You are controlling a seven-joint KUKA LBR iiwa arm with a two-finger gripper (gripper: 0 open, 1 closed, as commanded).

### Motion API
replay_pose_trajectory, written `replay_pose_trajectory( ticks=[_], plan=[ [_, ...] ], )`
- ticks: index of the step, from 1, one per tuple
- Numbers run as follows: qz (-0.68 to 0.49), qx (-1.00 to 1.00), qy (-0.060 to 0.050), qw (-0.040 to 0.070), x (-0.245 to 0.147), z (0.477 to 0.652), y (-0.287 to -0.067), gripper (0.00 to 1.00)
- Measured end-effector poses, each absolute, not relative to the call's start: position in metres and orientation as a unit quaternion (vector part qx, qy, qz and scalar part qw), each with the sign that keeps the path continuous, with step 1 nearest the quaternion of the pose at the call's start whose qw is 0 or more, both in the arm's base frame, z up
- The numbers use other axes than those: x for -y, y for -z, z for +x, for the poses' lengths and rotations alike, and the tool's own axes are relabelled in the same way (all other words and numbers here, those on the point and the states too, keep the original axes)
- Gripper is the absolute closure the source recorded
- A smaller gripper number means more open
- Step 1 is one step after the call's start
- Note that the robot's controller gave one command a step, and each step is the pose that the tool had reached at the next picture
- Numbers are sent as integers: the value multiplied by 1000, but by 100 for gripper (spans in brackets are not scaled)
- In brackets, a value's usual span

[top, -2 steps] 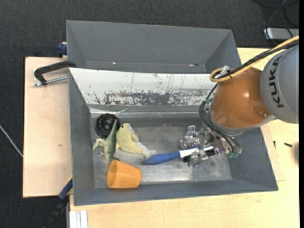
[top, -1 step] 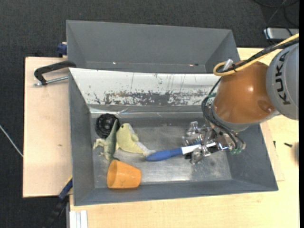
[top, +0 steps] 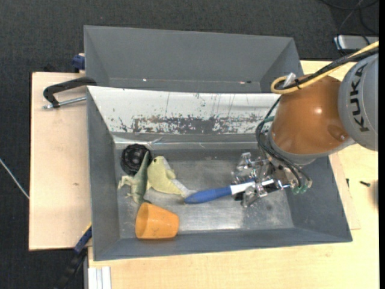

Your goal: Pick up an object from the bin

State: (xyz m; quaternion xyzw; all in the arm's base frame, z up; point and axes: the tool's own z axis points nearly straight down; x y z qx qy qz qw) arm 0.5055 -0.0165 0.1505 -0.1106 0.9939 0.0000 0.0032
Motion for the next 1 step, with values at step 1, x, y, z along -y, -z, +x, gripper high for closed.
replay_pose_trajectory(
  ticks=[1],
  plan=[
    [-110, -994, 0, 4, 16, 507, -177, 100]
  ],
)
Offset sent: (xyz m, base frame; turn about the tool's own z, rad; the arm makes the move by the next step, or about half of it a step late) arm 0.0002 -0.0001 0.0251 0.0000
